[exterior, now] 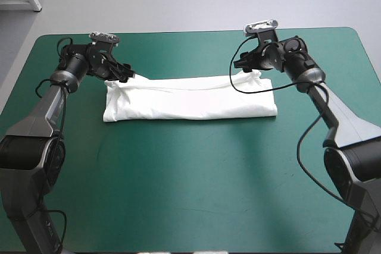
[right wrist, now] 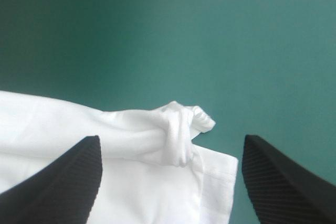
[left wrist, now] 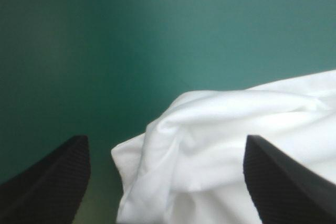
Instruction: Fold the cloth
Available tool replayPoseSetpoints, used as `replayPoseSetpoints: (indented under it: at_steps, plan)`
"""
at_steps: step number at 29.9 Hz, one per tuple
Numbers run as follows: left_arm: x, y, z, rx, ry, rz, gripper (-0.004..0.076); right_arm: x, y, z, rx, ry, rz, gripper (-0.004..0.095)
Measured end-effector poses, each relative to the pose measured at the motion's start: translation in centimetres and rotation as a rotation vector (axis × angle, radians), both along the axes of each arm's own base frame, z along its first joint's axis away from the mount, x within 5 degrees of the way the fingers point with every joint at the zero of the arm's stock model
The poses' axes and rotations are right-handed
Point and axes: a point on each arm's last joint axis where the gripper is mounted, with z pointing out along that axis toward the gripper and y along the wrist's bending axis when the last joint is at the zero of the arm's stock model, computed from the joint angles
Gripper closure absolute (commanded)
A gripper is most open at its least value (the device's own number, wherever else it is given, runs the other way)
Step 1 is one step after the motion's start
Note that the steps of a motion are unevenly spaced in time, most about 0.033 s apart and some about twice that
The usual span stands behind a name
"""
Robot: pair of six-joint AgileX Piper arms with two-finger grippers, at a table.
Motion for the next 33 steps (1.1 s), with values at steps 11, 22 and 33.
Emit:
replayPoseSetpoints:
  at_steps: [11, 22, 33]
  plan:
    - [-4.6, -1.8, 9.9, -0.272, -0.004, -0.046, 0.0349, -6.8, -3.6, 7.5, 0.034, -0.038, -0.058, 0.021]
    - [-6.0, -9.5, 9.1, -0.285, 0.04, -0.291, 0.0702, -12.6, -11.0, 4.5, 0.104, 0.065, -0.205, 0.021]
    - [-4.3, -18.2, -0.8, -0.243, 0.221, -0.405, 0.0705, -14.2, -12.0, 1.2, 0.22, 0.121, -0.211, 0.021]
